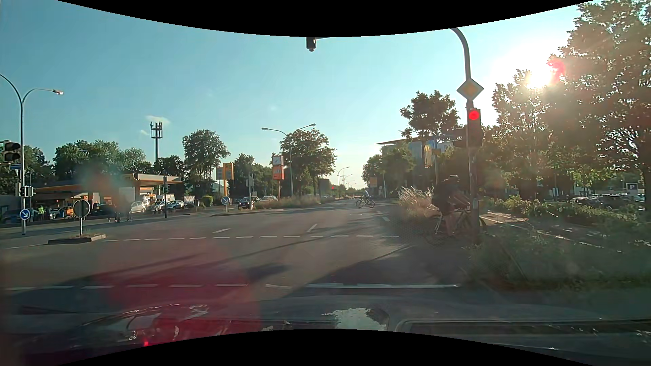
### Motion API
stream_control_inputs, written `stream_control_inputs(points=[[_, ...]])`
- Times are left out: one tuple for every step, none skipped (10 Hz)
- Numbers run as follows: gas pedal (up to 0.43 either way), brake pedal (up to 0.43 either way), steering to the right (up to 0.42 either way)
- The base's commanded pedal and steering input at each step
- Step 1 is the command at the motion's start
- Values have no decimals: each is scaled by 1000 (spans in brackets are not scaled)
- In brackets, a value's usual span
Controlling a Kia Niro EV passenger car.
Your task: Follow the waypoints while adhering to traffic rules and regulations
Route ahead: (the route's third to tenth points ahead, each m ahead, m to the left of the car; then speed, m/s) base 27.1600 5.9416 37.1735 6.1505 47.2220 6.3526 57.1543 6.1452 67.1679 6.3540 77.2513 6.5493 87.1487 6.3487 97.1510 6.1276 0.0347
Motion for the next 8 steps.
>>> stream_control_inputs(points=[[0,244,3],[0,244,-3],[0,244,-4],[0,244,-2],[0,244,6],[0,244,12],[0,244,15],[0,244,15]])
